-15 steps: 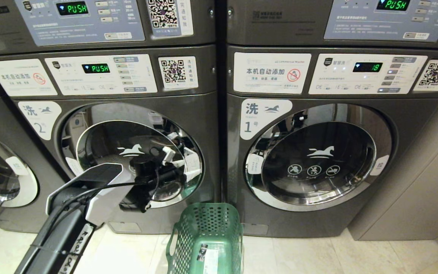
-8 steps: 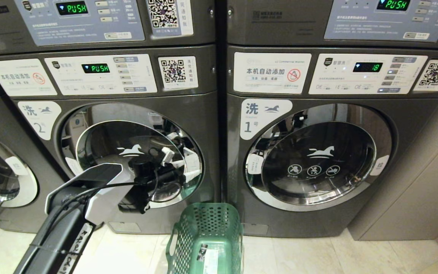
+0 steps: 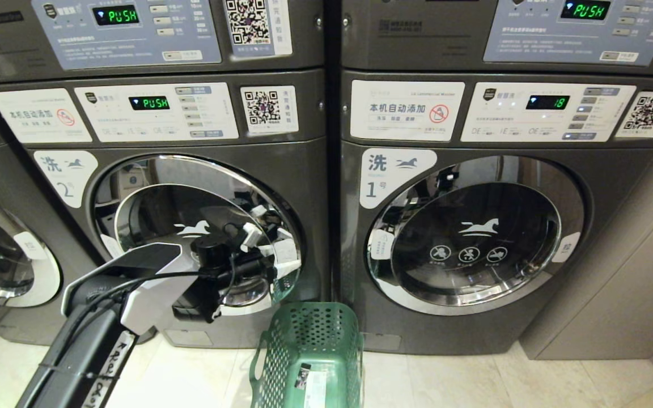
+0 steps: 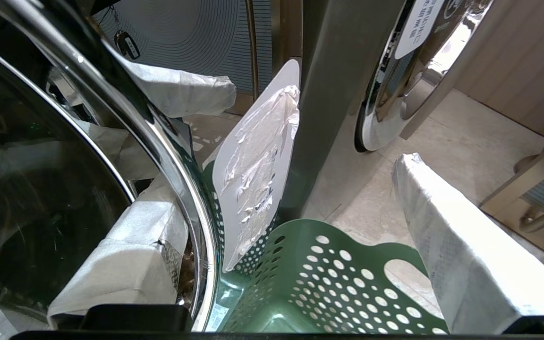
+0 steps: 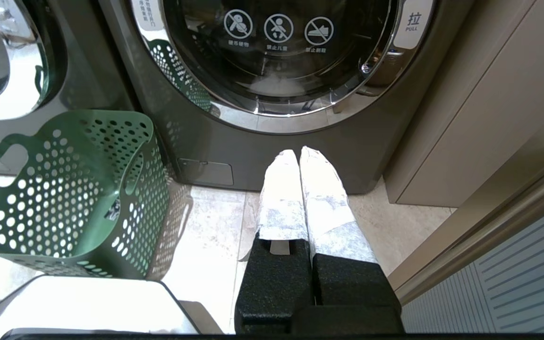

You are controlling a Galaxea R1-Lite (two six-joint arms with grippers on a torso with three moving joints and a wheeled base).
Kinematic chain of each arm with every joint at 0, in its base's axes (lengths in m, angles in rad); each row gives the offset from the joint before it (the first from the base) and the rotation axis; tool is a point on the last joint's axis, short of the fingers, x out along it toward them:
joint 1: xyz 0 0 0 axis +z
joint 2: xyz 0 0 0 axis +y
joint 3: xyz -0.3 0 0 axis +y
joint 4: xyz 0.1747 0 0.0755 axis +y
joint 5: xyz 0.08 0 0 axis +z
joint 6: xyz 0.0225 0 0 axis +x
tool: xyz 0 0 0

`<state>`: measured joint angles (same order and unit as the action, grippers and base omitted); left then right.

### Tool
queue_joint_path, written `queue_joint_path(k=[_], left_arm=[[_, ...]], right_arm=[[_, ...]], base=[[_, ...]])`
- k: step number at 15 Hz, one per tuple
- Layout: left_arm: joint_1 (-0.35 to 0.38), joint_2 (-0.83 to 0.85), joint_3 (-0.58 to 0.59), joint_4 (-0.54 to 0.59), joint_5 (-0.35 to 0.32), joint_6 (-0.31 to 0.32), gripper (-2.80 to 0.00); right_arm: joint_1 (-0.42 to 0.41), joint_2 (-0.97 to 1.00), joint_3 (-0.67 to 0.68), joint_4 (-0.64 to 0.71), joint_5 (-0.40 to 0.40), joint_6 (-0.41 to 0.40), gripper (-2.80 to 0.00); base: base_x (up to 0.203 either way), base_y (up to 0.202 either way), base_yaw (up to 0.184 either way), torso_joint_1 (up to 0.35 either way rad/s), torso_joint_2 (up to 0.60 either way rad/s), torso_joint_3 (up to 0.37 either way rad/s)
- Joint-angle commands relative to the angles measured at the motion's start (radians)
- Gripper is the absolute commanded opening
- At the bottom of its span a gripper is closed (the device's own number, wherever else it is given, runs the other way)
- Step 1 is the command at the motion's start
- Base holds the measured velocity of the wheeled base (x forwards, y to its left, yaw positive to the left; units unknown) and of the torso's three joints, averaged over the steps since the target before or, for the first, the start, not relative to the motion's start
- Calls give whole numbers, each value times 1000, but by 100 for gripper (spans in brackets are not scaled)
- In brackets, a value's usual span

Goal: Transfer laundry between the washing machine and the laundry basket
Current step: Open the lid of the washing machine

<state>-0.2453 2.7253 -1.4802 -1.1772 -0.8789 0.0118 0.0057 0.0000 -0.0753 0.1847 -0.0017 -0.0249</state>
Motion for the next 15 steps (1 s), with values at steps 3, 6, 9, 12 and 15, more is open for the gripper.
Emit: queue_joint_path(k=[3, 6, 9, 12, 15], left_arm=[[-177, -8, 6, -10, 26, 6, 0], [-147, -9, 11, -10, 130, 2, 0], [-107, -33, 48, -12, 150, 6, 0], [-70, -59, 86, -13, 193, 6, 0], [-36, -62, 127, -72, 194, -1, 0]], right_arm=[[0, 2, 0, 1, 0, -1, -280], [0, 2, 0, 1, 0, -1, -280], [0, 2, 0, 1, 0, -1, -280], [0, 2, 0, 1, 0, -1, -280], [0, 2, 0, 1, 0, -1, -280]], base=[[0, 0, 0, 0, 0, 0], [0, 0, 0, 0, 0, 0], [0, 0, 0, 0, 0, 0], [0, 0, 0, 0, 0, 0], [0, 0, 0, 0, 0, 0]])
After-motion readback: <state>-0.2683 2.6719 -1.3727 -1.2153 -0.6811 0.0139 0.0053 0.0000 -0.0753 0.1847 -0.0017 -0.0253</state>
